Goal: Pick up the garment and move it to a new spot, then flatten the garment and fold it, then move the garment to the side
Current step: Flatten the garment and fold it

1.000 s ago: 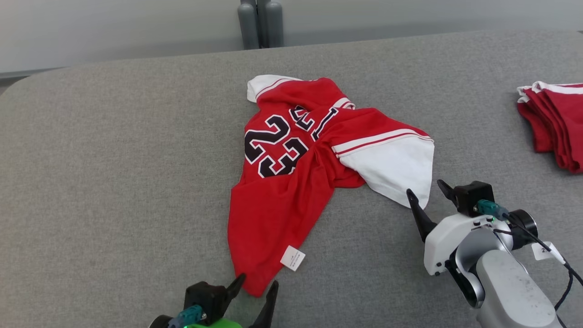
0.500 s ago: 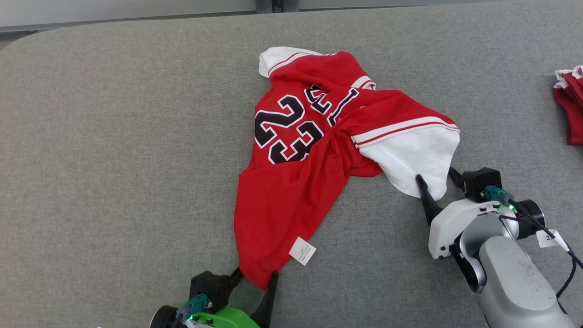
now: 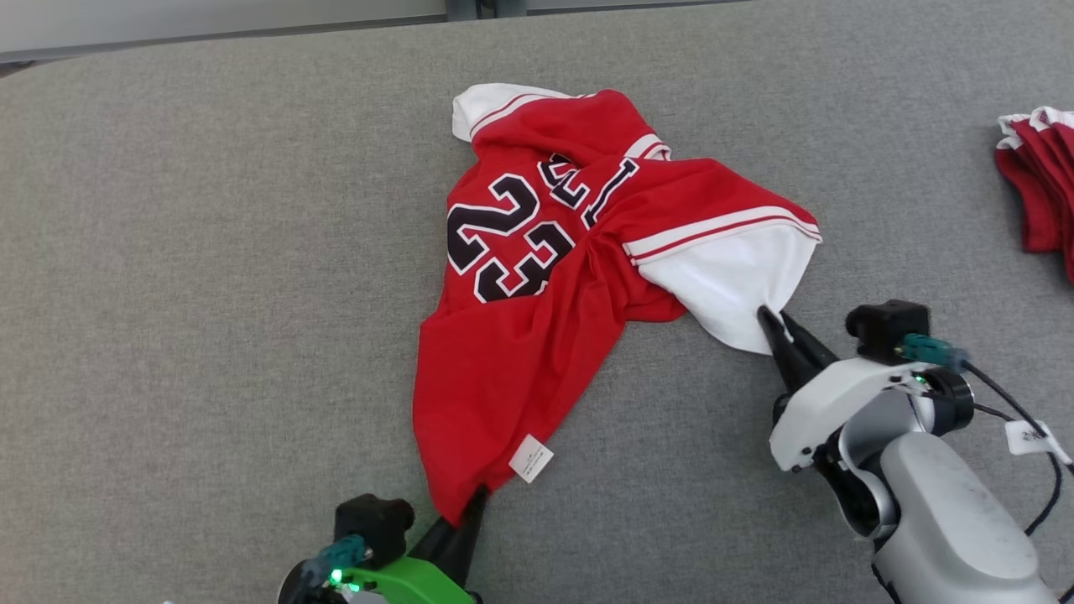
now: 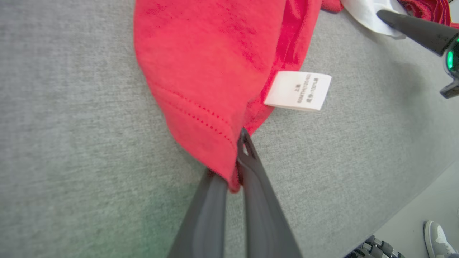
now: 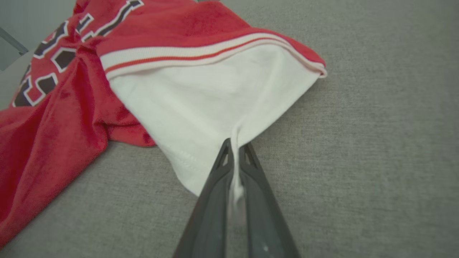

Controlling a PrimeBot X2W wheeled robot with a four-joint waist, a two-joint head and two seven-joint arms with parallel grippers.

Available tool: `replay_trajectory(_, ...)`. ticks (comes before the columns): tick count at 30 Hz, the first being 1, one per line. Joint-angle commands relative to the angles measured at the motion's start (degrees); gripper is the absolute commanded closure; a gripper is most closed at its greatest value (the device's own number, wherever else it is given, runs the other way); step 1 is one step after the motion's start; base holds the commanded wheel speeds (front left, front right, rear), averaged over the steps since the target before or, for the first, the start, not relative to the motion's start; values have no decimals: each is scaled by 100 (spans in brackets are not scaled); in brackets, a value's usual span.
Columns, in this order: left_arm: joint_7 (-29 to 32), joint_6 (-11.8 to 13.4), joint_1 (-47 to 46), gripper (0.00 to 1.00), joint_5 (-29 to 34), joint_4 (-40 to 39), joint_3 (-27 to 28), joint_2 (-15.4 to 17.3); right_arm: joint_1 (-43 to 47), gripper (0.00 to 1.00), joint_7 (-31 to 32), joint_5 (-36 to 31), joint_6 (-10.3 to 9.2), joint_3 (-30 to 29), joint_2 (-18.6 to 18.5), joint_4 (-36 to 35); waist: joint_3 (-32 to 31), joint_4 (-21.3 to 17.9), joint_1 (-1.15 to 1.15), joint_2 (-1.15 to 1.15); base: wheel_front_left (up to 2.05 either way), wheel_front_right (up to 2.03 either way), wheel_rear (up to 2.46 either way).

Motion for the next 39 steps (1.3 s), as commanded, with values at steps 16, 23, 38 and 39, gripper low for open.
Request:
replay_trajectory(16,1603,137,-1388,100,-1863,-5068,1949,1601,-525,100,1687,3061,7,-2608,-1152,-5248,415,-454,0,0,0,0,0)
replay_trajectory(23,2488,176,-4732,100,-2028,-3108,1817,1979,-3432,100,2623,2081,7,-2364,-917,-3545,1187,-487,0,0,0,0,0)
replay_trajectory(38,506,234,-8652,100,-537,1134,1329,1633,-7487,100,203,416,7,-2196,704,701,1748,-1191,0,0,0,0,0)
replay_trajectory(39,416,204,-8651,100,-557,1278,1336,1621,-7481,100,114,516,7,-2122,711,778,1786,-1214,0,0,0,0,0)
